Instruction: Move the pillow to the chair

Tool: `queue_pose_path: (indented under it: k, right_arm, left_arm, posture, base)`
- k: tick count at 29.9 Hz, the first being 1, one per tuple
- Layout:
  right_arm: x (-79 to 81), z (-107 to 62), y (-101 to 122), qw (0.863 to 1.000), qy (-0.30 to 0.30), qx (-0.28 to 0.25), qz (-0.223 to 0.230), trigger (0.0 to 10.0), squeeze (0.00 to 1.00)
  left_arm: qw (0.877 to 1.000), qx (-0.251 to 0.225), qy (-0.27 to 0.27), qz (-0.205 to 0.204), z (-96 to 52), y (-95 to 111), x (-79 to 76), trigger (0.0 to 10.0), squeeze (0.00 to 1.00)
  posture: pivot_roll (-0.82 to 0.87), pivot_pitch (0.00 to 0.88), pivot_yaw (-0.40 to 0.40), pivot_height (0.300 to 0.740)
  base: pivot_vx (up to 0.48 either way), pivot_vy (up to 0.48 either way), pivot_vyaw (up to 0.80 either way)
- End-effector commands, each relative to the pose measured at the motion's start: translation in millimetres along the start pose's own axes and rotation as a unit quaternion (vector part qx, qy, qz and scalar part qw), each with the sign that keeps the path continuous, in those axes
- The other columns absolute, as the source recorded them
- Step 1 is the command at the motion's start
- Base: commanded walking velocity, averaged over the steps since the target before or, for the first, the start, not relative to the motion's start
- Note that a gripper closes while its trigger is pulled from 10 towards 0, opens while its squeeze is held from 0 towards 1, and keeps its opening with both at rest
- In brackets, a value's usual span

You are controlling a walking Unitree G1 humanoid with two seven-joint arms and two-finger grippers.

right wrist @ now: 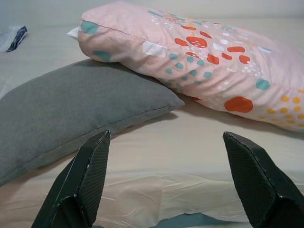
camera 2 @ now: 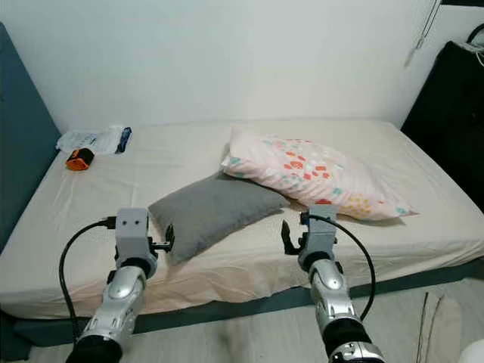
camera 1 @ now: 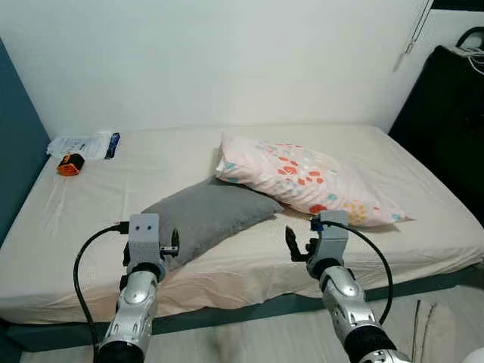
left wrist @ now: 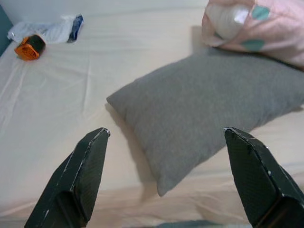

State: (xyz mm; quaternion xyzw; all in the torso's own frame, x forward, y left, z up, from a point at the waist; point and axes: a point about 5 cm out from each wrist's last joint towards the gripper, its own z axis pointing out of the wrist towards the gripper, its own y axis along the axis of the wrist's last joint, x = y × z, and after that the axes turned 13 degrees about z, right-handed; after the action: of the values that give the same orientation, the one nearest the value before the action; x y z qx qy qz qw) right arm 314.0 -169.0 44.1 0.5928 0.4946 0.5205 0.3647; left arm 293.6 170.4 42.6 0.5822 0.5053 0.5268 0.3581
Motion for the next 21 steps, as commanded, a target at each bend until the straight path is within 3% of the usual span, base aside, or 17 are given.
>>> queue_pose_path:
  k: [1, 10, 21]
  right_arm:
    - [1.1, 2.1, 1, 1.000, 0.002, 0.005, -0.007, 10.0, 0.00]
    - [-2.0, 2.2, 2, 0.999, 0.026, 0.018, -0.029, 10.0, 0.00]
    - [-5.3, 4.1, 5, 0.999, 0.024, 0.016, -0.037, 10.0, 0.00]
  left_arm:
    - [1.000, 0.005, 0.001, 0.007, 0.5, -2, 1.8, 10.0, 0.00]
    - [0.999, -0.030, -0.011, -0.013, -4.6, 6, -5.5, 10.0, 0.00]
    - [0.998, -0.048, -0.013, -0.025, -5.0, 12, -6.4, 10.0, 0.00]
  posture:
    - [-0.03, 0.000, -0.061, 0.740]
    - [-0.03, 0.000, -0.084, 0.740]
    - [-0.03, 0.000, -0.092, 0.740]
  base:
    - [0.000, 0.000, 0.00]
    - [0.000, 0.000, 0.00]
    - [0.354, 0.000, 0.00]
